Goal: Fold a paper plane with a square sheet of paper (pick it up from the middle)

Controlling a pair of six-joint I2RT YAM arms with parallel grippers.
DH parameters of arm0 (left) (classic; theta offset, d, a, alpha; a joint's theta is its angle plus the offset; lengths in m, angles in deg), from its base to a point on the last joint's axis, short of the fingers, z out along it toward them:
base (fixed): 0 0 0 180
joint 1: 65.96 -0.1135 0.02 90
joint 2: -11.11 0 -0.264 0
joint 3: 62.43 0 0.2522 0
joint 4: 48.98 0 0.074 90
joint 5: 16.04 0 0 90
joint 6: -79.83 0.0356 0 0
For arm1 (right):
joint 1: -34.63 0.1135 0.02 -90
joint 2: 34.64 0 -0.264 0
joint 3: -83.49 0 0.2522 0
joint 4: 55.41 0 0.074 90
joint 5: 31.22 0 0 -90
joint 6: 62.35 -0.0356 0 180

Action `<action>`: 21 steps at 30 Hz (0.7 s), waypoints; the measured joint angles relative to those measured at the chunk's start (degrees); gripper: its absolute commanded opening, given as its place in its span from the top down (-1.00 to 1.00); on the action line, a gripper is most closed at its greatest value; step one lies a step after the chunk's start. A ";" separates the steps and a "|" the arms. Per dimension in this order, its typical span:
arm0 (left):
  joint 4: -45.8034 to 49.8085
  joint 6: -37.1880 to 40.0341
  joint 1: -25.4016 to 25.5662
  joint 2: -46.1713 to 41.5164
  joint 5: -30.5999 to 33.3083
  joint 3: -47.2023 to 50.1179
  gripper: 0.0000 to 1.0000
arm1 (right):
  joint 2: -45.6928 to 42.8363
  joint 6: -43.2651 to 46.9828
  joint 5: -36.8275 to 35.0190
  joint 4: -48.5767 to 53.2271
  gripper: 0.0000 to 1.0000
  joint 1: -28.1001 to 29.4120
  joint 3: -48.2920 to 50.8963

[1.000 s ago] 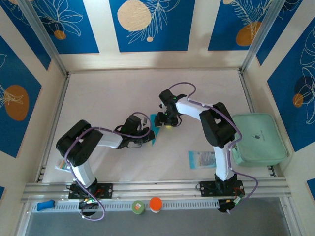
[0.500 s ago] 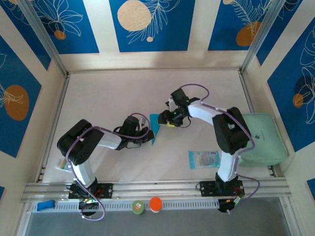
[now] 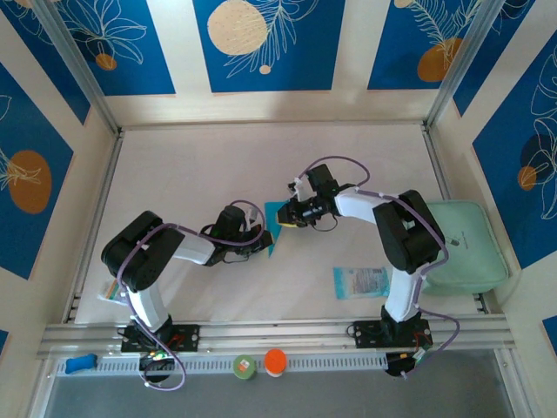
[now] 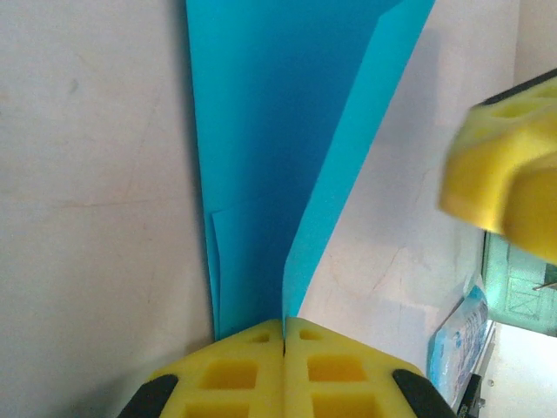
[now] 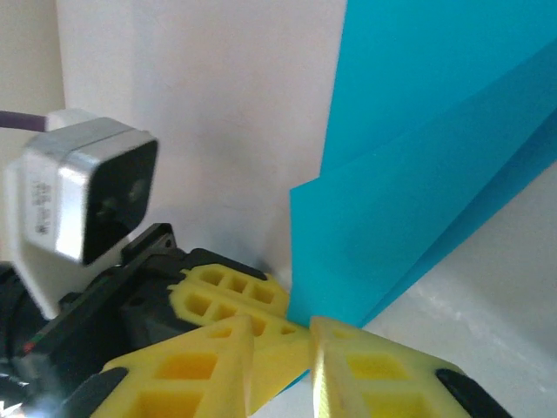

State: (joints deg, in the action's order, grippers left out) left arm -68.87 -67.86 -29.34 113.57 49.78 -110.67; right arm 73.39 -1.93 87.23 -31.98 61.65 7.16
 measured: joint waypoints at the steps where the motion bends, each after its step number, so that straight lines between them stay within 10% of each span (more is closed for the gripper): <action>1: 0.00 -0.13 0.00 0.00 0.00 0.00 0.88 | 0.98 0.02 0.26 -0.07 0.58 0.13 -0.46; 21: -0.07 -0.37 -0.13 0.07 -0.33 0.00 0.83 | 6.67 1.07 0.24 1.22 0.63 1.53 -4.96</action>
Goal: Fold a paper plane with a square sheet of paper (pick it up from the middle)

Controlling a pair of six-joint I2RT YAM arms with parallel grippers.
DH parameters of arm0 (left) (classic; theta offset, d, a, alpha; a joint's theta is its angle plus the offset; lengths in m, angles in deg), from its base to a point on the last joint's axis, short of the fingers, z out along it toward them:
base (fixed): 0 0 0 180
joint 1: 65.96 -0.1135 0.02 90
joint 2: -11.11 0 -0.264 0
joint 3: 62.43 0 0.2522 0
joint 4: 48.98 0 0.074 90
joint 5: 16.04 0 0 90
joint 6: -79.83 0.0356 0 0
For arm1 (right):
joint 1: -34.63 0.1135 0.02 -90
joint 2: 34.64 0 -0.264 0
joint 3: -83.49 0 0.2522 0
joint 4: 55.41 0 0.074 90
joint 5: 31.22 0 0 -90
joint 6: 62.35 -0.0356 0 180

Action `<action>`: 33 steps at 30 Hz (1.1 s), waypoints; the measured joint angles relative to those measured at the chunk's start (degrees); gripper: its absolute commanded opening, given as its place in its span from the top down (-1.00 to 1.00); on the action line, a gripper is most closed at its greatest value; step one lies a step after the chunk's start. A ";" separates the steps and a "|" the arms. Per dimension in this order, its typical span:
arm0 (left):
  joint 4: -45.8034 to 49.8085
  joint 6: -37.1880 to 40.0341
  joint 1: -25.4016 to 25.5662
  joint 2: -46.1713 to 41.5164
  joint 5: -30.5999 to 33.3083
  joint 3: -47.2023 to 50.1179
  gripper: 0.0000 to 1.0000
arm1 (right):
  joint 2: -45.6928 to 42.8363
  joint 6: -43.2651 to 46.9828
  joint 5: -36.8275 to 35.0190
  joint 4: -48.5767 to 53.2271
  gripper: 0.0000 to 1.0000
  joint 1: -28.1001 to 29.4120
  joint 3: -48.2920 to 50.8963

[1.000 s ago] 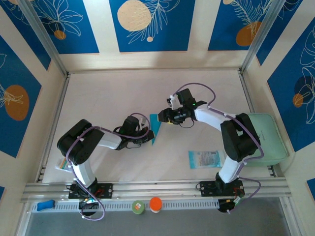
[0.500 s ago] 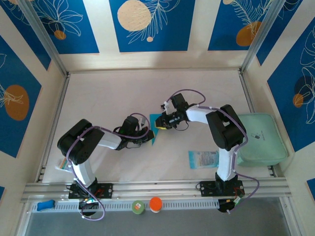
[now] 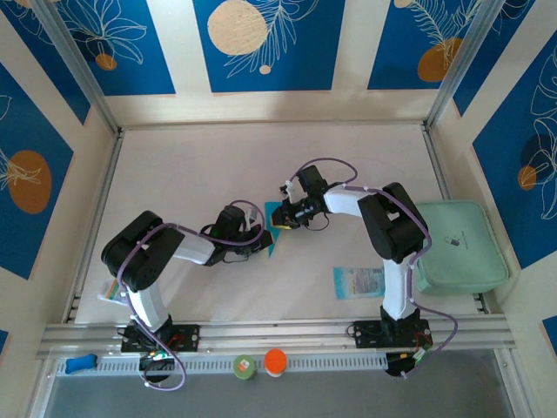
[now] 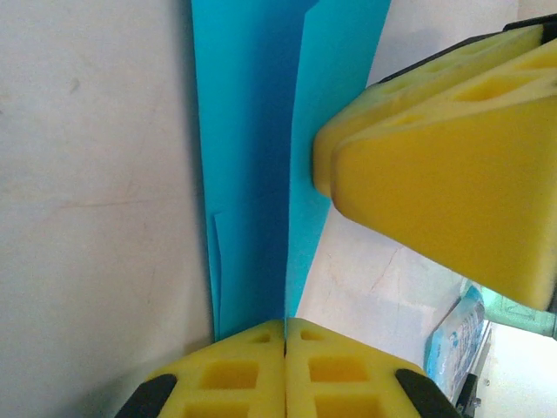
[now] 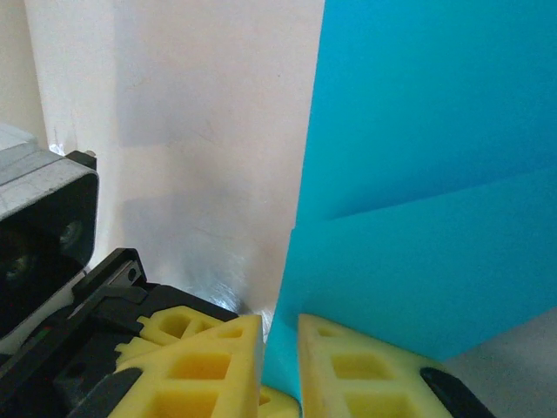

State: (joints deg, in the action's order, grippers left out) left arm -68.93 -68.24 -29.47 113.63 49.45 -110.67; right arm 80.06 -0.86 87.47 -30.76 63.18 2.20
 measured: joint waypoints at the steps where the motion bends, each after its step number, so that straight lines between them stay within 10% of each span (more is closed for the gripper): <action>1: -0.02 0.00 0.00 0.00 -0.04 0.00 0.83 | 0.00 0.00 -0.02 0.07 0.63 0.00 0.00; 33: -0.37 0.00 -0.24 0.02 -0.98 -0.02 0.74 | 3.39 0.00 -2.47 4.52 0.66 1.03 -3.76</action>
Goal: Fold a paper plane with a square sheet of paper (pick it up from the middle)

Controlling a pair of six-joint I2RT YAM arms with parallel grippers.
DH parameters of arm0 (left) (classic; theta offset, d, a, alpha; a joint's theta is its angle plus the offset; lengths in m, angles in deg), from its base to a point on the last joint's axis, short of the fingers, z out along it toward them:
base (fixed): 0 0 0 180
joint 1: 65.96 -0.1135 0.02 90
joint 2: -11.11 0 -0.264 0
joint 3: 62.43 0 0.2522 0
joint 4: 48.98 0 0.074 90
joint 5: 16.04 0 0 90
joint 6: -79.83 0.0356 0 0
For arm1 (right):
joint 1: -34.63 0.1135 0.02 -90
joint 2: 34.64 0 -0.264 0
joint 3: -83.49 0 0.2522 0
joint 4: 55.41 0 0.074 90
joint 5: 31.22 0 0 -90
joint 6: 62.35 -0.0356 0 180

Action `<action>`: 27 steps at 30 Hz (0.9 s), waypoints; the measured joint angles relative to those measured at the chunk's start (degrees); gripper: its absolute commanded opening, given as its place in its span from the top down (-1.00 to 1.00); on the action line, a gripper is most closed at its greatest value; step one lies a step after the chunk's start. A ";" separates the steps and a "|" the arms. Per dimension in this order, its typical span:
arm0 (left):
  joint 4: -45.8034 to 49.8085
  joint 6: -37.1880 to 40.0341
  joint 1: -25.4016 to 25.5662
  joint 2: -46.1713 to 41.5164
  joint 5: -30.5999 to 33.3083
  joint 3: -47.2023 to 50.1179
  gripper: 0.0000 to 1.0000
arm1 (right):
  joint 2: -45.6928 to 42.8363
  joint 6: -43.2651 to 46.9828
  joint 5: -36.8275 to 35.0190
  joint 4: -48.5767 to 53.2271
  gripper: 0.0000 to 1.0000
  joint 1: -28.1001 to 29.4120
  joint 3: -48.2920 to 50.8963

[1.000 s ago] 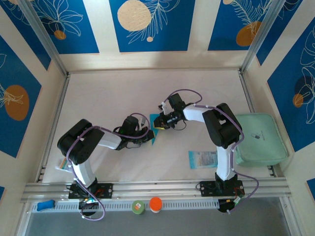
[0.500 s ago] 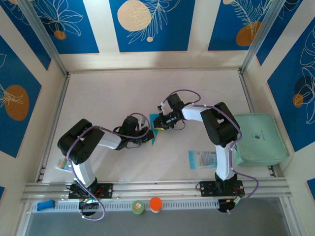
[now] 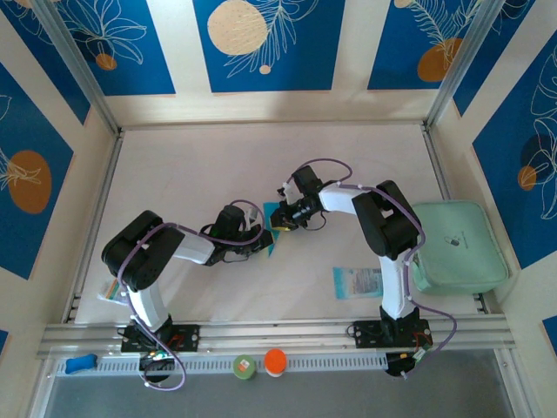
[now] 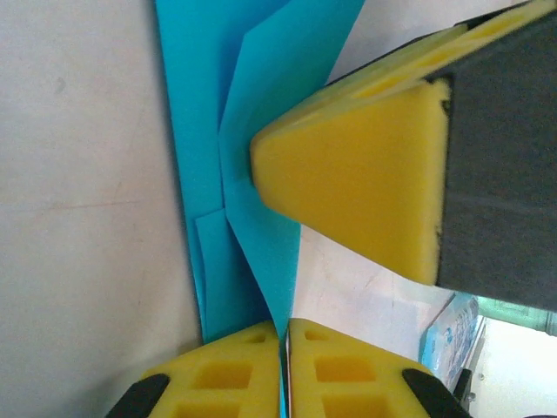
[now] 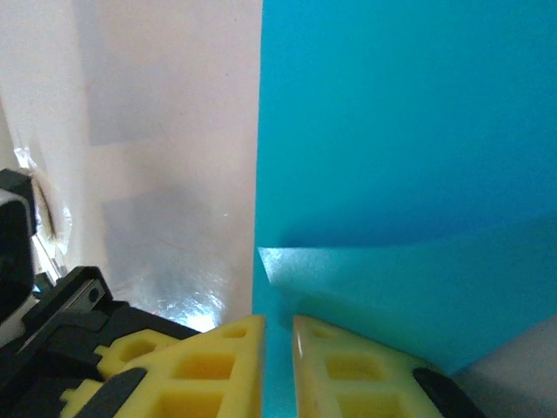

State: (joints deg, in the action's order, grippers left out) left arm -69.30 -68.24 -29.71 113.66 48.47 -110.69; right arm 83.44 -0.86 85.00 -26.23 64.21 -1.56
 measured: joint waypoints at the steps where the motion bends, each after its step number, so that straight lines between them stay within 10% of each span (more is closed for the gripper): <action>1: 0.09 0.00 0.02 -0.07 0.00 -0.04 0.72 | 0.24 0.00 -0.09 0.33 0.67 0.00 -0.26; 27: 14.29 -0.37 2.19 -6.49 2.21 -0.57 0.71 | 1.01 -0.07 -1.62 3.34 0.68 0.15 -2.34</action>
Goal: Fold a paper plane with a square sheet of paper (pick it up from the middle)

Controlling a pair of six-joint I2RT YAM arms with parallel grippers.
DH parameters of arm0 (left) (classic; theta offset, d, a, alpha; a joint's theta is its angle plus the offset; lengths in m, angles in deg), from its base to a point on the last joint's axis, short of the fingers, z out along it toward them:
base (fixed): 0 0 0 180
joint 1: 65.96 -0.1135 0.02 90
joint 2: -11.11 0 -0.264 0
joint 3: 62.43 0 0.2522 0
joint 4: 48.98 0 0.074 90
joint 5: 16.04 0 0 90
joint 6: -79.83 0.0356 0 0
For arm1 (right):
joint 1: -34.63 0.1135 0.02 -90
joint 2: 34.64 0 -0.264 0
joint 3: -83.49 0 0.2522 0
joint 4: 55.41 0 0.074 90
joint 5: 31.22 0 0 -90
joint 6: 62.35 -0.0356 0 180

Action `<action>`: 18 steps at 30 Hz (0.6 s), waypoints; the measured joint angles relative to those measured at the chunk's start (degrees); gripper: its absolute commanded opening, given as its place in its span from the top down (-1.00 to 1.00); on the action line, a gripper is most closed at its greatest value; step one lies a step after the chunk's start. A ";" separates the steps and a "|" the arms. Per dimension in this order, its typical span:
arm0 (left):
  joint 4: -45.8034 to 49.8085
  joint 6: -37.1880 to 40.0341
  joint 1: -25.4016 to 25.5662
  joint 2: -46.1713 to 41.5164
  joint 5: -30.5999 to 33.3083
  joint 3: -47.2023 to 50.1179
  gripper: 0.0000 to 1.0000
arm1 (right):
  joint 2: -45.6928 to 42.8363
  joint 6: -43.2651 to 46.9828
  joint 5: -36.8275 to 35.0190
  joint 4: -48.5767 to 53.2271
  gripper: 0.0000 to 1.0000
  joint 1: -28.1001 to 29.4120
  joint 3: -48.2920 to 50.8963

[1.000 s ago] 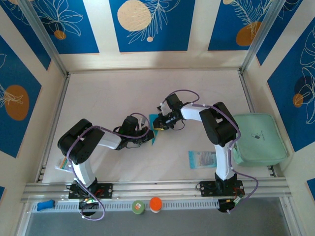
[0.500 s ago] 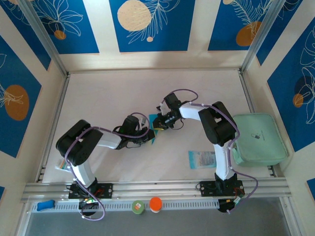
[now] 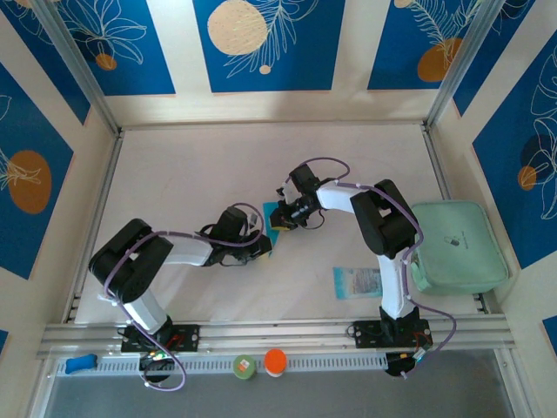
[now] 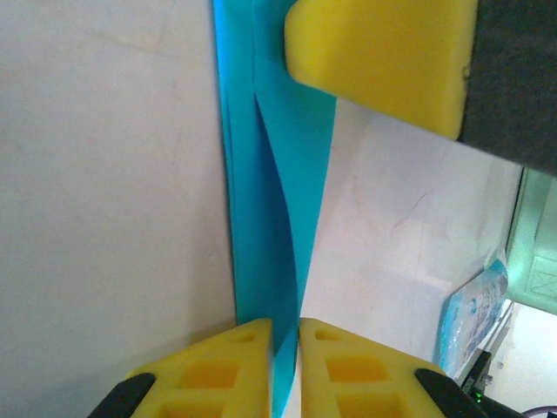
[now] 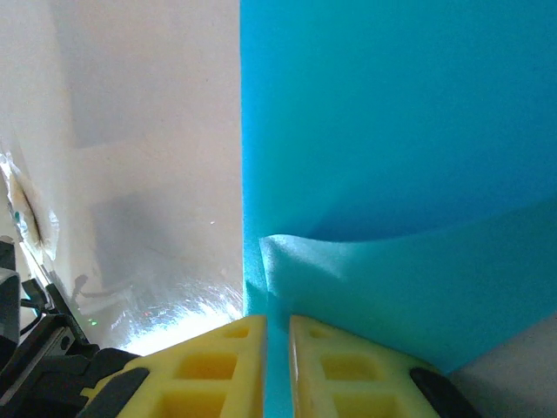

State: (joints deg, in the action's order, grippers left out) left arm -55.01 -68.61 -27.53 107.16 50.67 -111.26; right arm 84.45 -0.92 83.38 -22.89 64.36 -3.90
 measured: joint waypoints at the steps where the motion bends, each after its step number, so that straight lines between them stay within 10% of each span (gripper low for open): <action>1: 0.37 0.00 0.07 0.00 0.07 0.00 0.71 | 0.00 0.00 -0.04 0.04 0.68 0.04 0.00; 18: 9.57 2.03 0.44 -8.48 5.88 -0.15 0.59 | 0.85 -0.20 -2.27 3.82 0.66 1.03 -2.99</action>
State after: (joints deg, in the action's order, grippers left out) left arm -45.43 -66.57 -27.09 98.68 56.55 -111.41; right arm 85.30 -1.12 81.11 -19.06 65.39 -6.89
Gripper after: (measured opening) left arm 0.204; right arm 0.169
